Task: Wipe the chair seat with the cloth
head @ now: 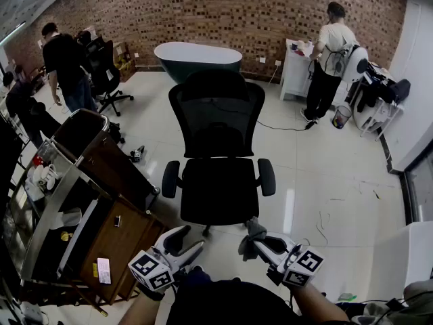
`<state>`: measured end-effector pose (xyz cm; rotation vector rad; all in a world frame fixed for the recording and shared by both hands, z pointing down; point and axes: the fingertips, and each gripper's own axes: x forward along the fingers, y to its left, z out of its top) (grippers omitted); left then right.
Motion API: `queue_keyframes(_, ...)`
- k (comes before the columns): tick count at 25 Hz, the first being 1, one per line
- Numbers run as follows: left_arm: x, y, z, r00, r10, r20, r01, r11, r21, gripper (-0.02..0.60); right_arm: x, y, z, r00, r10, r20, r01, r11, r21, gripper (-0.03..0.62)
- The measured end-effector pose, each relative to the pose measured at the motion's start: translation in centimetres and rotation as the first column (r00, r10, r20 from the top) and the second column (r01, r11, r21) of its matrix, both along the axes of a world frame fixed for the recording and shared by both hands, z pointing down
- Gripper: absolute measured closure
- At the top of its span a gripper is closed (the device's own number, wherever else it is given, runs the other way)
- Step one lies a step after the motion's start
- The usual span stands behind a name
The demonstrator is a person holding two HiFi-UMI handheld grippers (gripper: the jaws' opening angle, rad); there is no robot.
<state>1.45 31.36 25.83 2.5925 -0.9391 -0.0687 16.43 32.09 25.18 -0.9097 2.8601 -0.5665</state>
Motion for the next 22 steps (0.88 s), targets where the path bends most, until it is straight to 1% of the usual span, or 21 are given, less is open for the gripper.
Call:
queue_keyframes(6, 0.2, -2.9, 0.5, 1.0, -0.011, 0.0, 0.011, 1.0, -0.023, 0.296, -0.3, -2.7, 0.9, 1.0, -0.005, -0.002, 0.005, 1.0, -0.022, 0.554)
queue_keyframes(10, -0.3, -5.9, 1.5, 1.0, 0.004, -0.003, -0.005, 1.0, -0.027, 0.296, -1.2, -5.8, 0.9, 1.0, 0.006, 0.011, -0.006, 0.999, -0.031, 0.554)
queue_keyframes(13, -1.0, -9.1, 2.0, 0.999, 0.024, -0.021, -0.024, 0.999, -0.026, 0.296, -2.2, -8.7, 1.3, 1.0, 0.018, -0.009, -0.018, 0.999, -0.03, 0.554)
queue_keyframes(17, -2.6, -14.3, 1.5, 0.998, 0.052, -0.021, -0.053, 0.998, -0.037, 0.296, -4.1, -13.8, 1.5, 0.999, 0.045, -0.021, -0.045, 0.999, -0.029, 0.554)
queue_keyframes(22, -5.0, -20.5, 1.6, 0.991, 0.129, -0.017, -0.13, 0.99, -0.051, 0.296, -6.7, -20.6, 1.9, 0.994, 0.1, -0.049, -0.102, 0.994, -0.046, 0.554)
